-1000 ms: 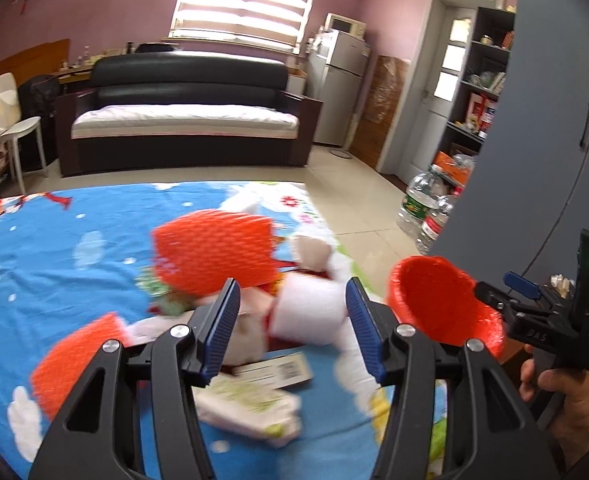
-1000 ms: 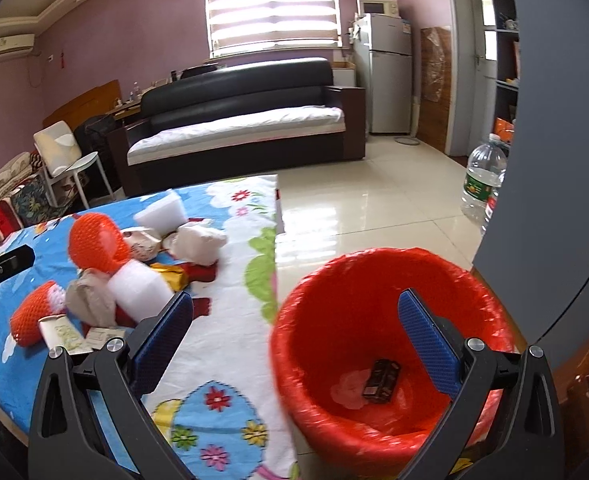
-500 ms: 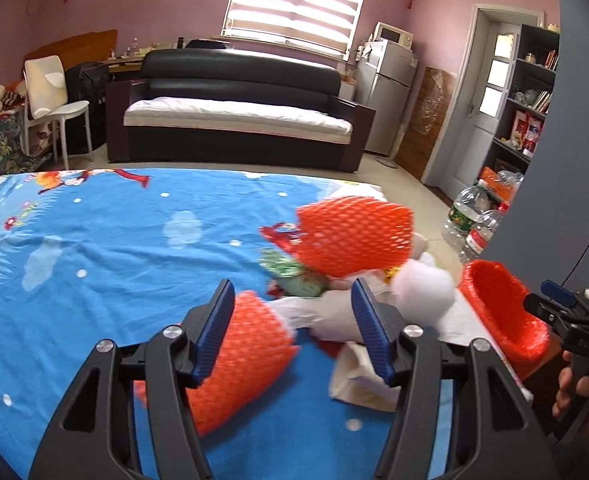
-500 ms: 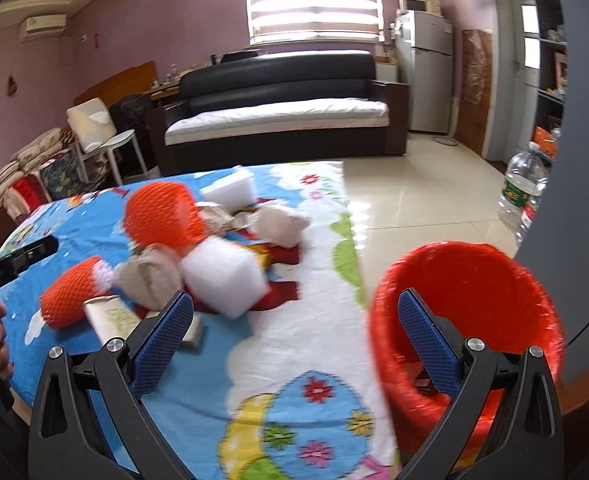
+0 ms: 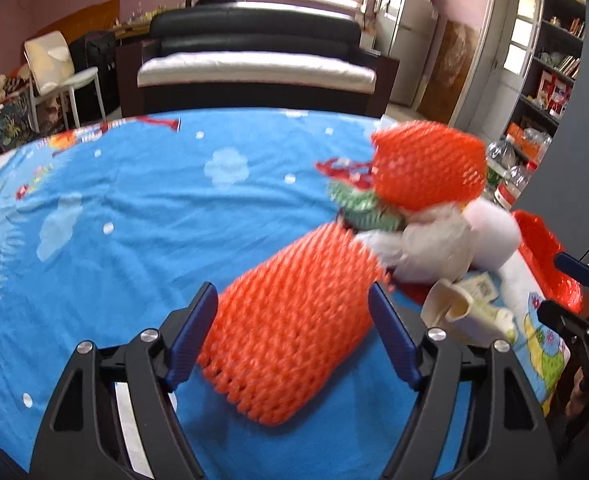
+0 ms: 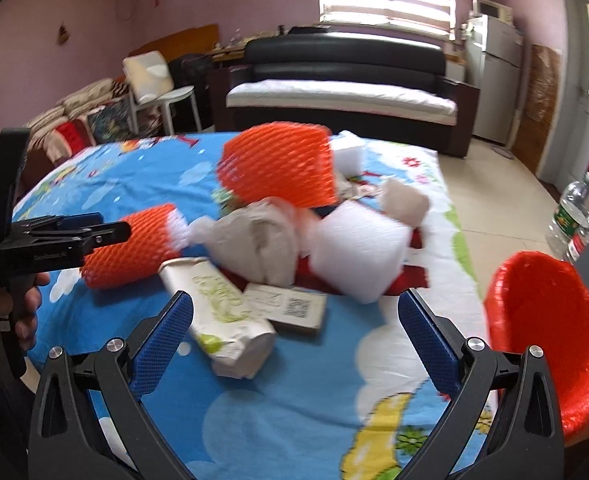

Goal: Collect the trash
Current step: 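Move both tools back over the trash on the bed, then grasp the orange foam net with the left tool while the right tool grasps the paper bag, then carry the orange net and paper bag to the red bin and release both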

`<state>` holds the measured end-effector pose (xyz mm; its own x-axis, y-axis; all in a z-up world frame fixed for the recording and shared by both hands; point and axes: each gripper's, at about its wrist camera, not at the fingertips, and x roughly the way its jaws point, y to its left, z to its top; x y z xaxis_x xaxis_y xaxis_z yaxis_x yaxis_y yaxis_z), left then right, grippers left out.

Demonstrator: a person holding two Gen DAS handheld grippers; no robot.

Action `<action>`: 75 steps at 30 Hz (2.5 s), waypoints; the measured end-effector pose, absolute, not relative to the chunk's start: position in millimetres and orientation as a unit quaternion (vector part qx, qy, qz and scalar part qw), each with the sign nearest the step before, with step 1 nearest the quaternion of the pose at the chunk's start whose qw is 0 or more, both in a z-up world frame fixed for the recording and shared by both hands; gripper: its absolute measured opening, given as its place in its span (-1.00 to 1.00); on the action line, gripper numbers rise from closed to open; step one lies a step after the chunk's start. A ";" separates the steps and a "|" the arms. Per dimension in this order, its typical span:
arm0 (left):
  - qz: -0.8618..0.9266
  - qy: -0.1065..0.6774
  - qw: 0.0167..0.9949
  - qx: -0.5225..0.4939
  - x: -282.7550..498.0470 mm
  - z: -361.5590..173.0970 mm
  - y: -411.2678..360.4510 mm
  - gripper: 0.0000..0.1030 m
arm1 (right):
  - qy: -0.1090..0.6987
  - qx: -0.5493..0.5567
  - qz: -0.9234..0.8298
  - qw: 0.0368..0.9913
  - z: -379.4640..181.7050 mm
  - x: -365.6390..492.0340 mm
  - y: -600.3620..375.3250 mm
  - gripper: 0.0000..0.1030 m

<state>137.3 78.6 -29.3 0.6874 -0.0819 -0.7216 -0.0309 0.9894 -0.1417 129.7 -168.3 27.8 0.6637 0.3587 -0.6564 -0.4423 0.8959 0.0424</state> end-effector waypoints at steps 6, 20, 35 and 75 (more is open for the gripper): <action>-0.009 0.420 0.905 -0.062 141.8 -42.8 81.8 0.45 | 0.361 -0.085 0.239 0.897 18.0 131.6 -148.1 0.87; -0.023 0.456 0.889 -0.026 142.3 -50.4 75.6 -0.29 | 0.396 -0.113 0.257 0.875 -4.3 136.2 -127.7 0.63; -0.010 0.425 0.903 -0.065 138.5 -29.6 89.4 -0.60 | 0.407 -0.112 0.268 0.866 -6.5 127.9 -123.2 0.09; -0.036 0.320 0.944 -0.067 147.4 66.7 -16.2 -0.61 | 0.332 -0.010 0.142 0.932 65.0 166.4 -291.7 0.09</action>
<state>147.4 -16.2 66.7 0.7930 -0.1110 -0.5991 0.0256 0.9885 -0.1492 166.4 -291.7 65.0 0.7392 0.2578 -0.6222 -0.2711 0.9596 0.0754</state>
